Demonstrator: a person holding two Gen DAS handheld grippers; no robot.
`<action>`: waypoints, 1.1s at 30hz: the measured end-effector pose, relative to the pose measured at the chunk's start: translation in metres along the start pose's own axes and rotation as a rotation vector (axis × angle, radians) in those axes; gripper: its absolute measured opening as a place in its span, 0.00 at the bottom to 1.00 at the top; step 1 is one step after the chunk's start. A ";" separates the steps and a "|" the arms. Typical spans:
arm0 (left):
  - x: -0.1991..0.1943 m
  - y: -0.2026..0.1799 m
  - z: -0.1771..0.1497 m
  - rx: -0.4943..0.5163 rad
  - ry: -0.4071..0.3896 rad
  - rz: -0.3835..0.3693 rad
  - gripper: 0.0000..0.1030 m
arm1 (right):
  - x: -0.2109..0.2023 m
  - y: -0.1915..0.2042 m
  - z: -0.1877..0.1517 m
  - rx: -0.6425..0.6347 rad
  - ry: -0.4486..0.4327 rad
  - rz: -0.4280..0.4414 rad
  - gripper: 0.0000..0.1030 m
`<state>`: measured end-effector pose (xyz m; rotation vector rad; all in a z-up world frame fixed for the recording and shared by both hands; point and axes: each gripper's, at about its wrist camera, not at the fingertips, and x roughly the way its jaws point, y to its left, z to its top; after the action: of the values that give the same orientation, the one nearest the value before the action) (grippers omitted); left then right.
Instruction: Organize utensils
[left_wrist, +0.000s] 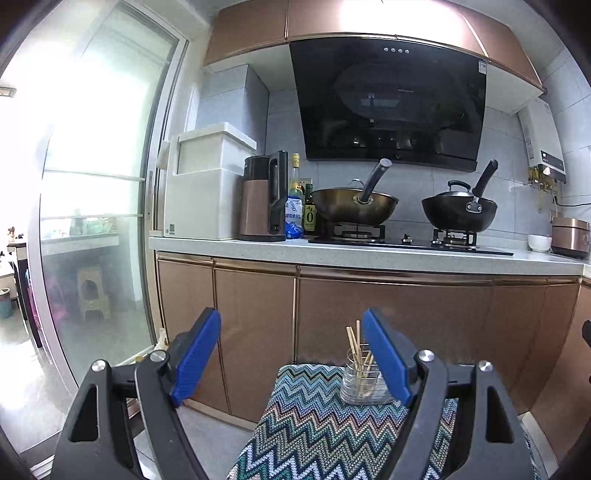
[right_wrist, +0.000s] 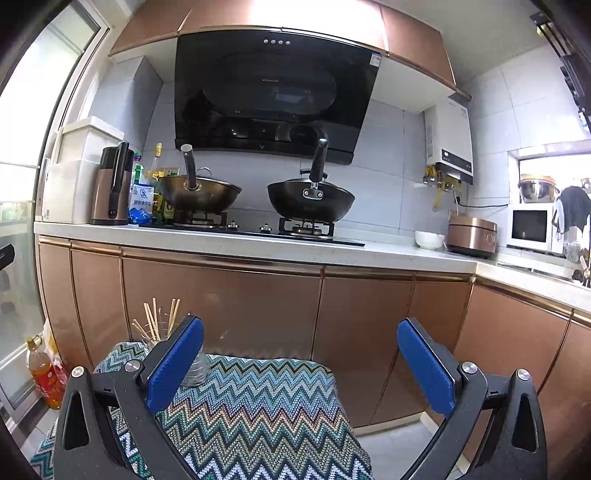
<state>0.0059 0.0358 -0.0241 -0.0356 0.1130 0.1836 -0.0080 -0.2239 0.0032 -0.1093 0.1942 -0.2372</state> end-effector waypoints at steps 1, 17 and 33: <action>0.000 0.001 0.000 -0.004 0.002 -0.007 0.76 | -0.001 0.000 0.000 -0.002 -0.002 -0.004 1.00; 0.005 0.006 -0.001 -0.016 0.023 -0.019 0.76 | 0.000 -0.002 -0.001 -0.013 0.000 -0.013 1.00; 0.007 0.000 -0.005 0.012 0.021 -0.027 0.76 | 0.002 -0.001 -0.003 -0.017 0.006 -0.012 1.00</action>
<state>0.0123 0.0373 -0.0300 -0.0268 0.1348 0.1558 -0.0069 -0.2252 0.0004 -0.1265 0.2016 -0.2484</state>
